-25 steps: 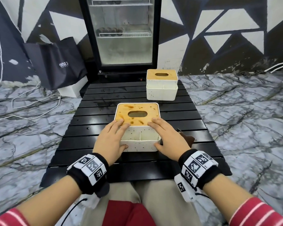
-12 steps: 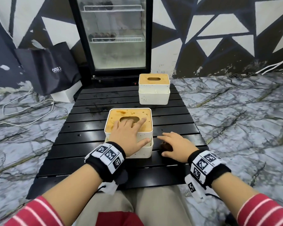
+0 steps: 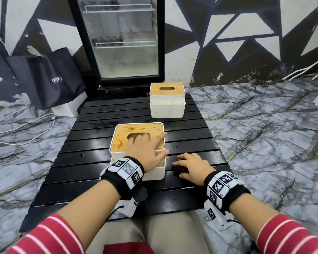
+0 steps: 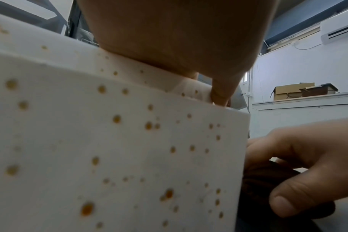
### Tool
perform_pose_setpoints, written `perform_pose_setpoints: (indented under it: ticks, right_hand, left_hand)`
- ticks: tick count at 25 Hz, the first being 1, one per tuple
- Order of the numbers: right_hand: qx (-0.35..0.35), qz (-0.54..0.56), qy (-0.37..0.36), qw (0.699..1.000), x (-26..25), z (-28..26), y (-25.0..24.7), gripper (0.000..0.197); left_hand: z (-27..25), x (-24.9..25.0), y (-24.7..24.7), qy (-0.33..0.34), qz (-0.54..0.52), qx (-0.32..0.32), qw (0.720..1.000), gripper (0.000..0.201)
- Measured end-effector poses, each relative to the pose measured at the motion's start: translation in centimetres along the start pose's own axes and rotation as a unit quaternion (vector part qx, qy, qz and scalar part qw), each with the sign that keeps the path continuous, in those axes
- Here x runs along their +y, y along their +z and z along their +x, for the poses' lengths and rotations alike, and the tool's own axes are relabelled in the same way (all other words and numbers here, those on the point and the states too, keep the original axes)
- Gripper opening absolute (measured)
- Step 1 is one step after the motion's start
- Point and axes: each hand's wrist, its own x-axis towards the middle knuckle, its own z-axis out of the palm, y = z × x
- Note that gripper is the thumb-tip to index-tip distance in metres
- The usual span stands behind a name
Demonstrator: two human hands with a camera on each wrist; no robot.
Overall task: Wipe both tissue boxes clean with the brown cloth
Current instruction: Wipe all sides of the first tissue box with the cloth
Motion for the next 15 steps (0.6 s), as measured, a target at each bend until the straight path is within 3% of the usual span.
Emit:
perform_pose_setpoints:
  ticks: [6, 11, 13, 15]
  right_hand:
    - [0.019, -0.013, 0.013, 1.000, -0.7, -0.5, 0.4, 0.038]
    - [0.013, 0.030, 0.024, 0.999, -0.5, -0.8, -0.2, 0.036]
    - [0.052, 0.104, 0.031, 0.993, 0.2, -0.8, -1.1, 0.037]
    - [0.129, 0.180, 0.029, 0.975, 0.4, -1.1, -2.4, 0.039]
  left_hand:
    - [0.1, 0.3, -0.1, 0.000, -0.030, -0.003, 1.000, 0.059]
    - [0.1, -0.1, -0.8, 0.002, -0.105, 0.051, 0.993, 0.059]
    - [0.3, -0.3, -1.0, 0.005, -0.182, 0.067, 0.981, 0.066]
    - [0.7, -0.8, -0.9, 0.016, -0.301, 0.091, 0.949, 0.075]
